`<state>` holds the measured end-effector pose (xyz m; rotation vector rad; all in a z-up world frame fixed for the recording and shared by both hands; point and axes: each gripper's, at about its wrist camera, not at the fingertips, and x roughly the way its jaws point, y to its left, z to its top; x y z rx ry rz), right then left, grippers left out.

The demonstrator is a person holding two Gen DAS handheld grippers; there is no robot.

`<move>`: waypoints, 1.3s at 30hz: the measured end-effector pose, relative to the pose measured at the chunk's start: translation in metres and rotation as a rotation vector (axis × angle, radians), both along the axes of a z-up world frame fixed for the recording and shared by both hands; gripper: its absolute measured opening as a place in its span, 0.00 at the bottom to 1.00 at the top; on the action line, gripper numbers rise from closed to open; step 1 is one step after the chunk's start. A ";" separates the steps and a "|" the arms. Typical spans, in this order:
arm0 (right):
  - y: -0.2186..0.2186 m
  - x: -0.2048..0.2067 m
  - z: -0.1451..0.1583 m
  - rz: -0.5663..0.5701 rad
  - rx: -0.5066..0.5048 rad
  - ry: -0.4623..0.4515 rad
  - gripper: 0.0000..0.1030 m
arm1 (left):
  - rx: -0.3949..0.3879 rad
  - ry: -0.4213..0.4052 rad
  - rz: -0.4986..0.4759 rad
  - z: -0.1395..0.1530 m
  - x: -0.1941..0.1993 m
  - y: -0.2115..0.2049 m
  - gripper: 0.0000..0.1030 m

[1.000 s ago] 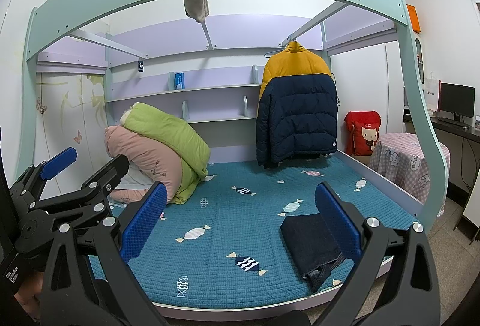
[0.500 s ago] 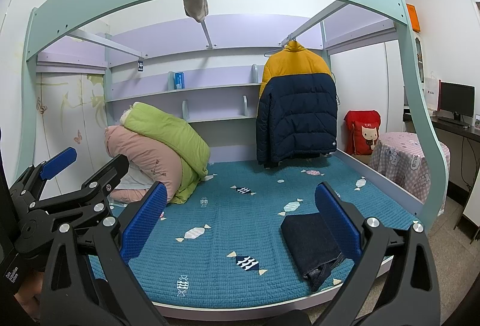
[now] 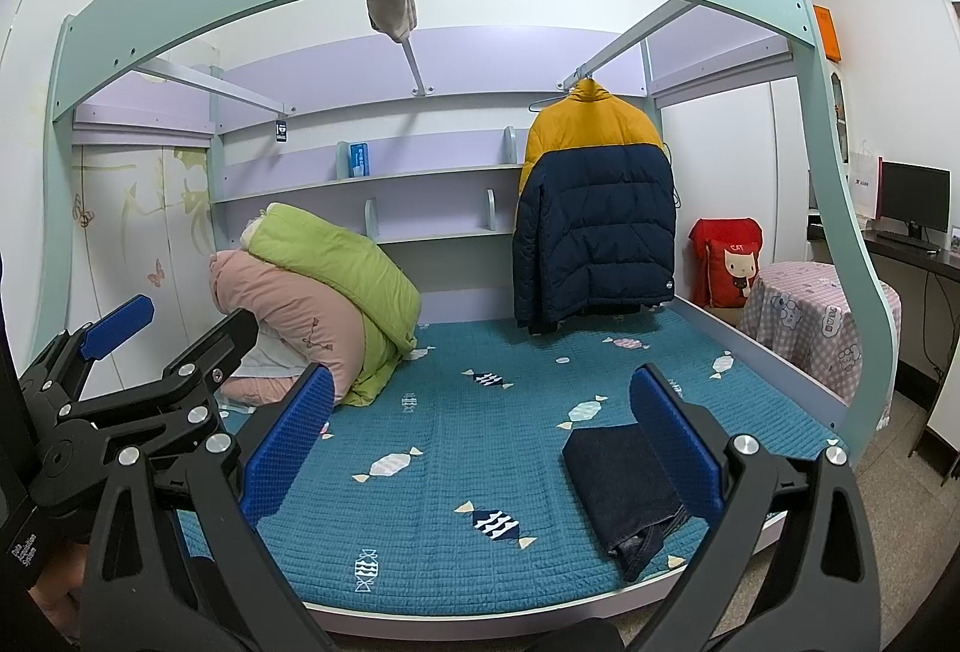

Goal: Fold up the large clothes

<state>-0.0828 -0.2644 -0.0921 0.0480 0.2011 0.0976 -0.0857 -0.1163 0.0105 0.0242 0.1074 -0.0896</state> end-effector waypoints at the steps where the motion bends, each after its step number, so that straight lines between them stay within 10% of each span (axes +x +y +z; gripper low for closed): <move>1: 0.000 0.000 0.000 0.000 0.000 0.000 0.93 | 0.000 0.000 0.000 0.000 0.000 0.000 0.95; 39: 0.001 -0.001 -0.002 -0.009 -0.005 0.004 0.93 | 0.003 0.005 -0.008 0.000 0.002 0.002 0.95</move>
